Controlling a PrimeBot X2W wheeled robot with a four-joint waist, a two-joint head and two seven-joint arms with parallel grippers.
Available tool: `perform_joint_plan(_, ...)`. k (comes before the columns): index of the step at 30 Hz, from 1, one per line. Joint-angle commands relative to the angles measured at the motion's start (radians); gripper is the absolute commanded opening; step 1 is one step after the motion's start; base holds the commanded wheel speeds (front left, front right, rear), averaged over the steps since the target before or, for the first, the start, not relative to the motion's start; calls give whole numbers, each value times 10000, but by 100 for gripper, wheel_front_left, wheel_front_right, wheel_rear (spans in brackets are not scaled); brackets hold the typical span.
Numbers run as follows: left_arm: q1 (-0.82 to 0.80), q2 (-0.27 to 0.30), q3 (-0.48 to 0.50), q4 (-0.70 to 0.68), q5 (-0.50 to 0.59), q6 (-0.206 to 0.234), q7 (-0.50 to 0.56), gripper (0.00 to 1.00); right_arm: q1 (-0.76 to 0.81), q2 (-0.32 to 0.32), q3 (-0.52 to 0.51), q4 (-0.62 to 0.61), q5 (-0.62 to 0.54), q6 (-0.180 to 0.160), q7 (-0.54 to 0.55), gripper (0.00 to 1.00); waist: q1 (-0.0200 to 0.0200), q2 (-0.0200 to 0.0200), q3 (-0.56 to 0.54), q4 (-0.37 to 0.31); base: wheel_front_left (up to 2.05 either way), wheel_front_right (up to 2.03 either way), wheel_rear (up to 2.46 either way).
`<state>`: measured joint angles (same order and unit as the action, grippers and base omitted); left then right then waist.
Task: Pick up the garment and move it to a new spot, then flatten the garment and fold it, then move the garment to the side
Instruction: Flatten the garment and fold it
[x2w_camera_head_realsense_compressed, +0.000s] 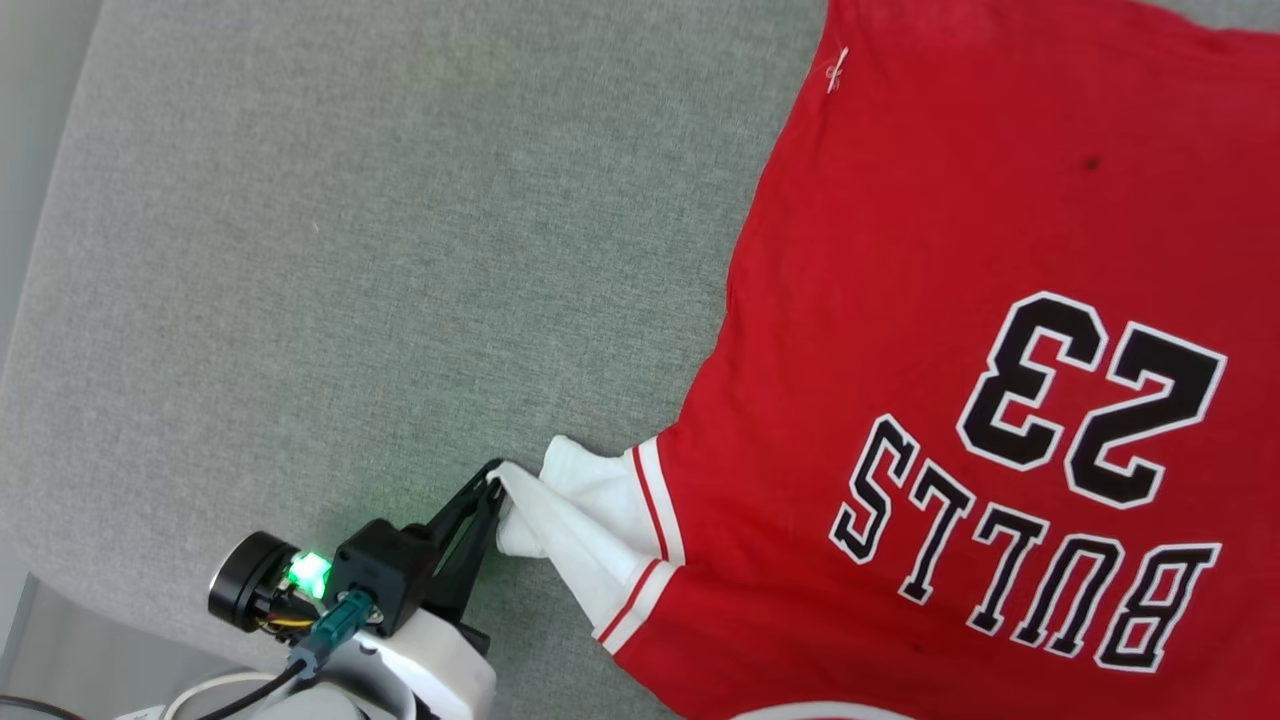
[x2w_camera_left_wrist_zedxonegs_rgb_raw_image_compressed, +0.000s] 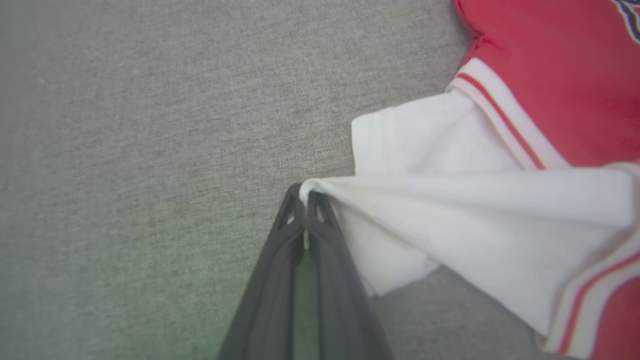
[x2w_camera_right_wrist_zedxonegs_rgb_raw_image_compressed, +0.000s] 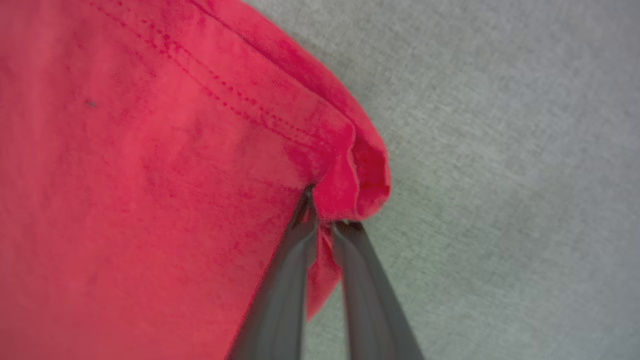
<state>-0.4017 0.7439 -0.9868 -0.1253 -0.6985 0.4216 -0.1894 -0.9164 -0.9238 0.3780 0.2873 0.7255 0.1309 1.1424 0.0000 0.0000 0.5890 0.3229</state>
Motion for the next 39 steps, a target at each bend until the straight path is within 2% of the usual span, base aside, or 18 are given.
perform_joint_plan(1,158,84,16,241,-104,16,-2,0,454,168,243,67,-98,-4,-105,0,0,0,-454,-186,0,0,0)
perform_joint_plan(7,644,257,77,478,-430,55,-111,0,422,199,197,-451,103,-4,-898,0,0,0,-1629,-650,0,0,0)
perform_joint_plan(15,1409,637,206,468,-896,204,-259,0,1551,-788,772,-1606,848,-6,-1486,0,0,0,-2957,-1399,0,0,0)
perform_joint_plan(19,1810,897,291,463,-1135,328,-295,0,2725,-1502,982,-2362,1274,-6,-1872,0,0,0,-3503,-1783,0,0,0)
perform_joint_plan(20,1810,897,291,463,-1135,328,-295,0,2725,-1502,982,-2362,1274,-6,-1872,0,0,0,-3503,-1783,0,0,0)
perform_joint_plan(26,2341,1165,440,451,-1411,466,-416,0,5261,-2669,1457,-3312,1889,-6,-2444,0,0,0,-3914,-2364,0,0,0)
perform_joint_plan(30,2534,1250,521,442,-1493,496,-489,0,6957,-3140,1760,-3526,2261,-6,-3052,0,0,0,-3920,-2668,0,0,0)
perform_joint_plan(33,2570,1308,613,467,-1562,469,-531,0,8063,-3194,1988,-3516,2492,-6,-3547,0,0,0,-3870,-2849,0,0,0)
perform_joint_plan(39,2578,1303,632,603,-1594,334,-555,0,9410,-2692,2467,-3330,2505,-6,-4204,0,0,0,-3837,-3018,0,0,0)
